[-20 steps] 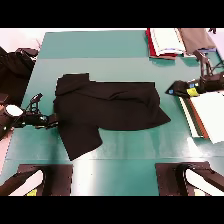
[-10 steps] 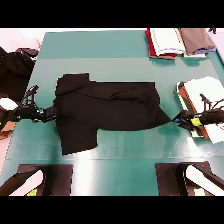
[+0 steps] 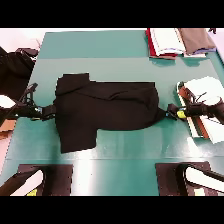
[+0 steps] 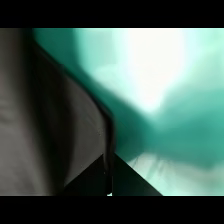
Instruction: Fold the shirts.
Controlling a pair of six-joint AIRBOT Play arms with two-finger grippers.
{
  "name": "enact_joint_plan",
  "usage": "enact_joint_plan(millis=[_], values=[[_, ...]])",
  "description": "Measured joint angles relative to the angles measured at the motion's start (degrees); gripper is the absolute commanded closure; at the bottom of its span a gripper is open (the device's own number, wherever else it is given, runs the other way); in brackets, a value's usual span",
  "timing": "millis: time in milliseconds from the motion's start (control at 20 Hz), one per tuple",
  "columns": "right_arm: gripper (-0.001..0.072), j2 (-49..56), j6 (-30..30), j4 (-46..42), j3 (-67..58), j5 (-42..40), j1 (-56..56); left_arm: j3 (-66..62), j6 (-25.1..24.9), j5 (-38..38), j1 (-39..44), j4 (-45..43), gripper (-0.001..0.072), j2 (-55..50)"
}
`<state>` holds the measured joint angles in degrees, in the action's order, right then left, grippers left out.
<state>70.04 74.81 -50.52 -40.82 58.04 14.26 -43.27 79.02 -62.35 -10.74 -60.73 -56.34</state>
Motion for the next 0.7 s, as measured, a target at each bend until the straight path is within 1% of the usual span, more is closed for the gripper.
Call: enact_joint_plan(millis=[150,300,400,550,700], values=[[0.0697,-5.38,-0.52,0.42,-7.15,0.39,-1.73,-8.37,0.26,-2.29,0.02,0.20,0.0681,5.40],[0.0697,-13.16,-0.83,0.70,-19.06,1.25,-2.32,-22.84,1.03,-2.97,0.02,0.33,0.0681,12.09],[0.0697,-17.68,-0.90,0.44,-28.33,1.22,-2.34,-33.81,1.51,-1.84,0.00,0.33,0.0681,15.37],[0.0697,-22.62,-0.94,-0.92,-41.22,1.27,-1.07,-49.96,2.67,-0.59,0.00,0.33,0.0682,17.86],[0.0698,-25.27,-0.85,-1.49,-51.39,3.63,2.56,-61.42,4.07,0.92,0.00,0.02,0.0683,18.64]])
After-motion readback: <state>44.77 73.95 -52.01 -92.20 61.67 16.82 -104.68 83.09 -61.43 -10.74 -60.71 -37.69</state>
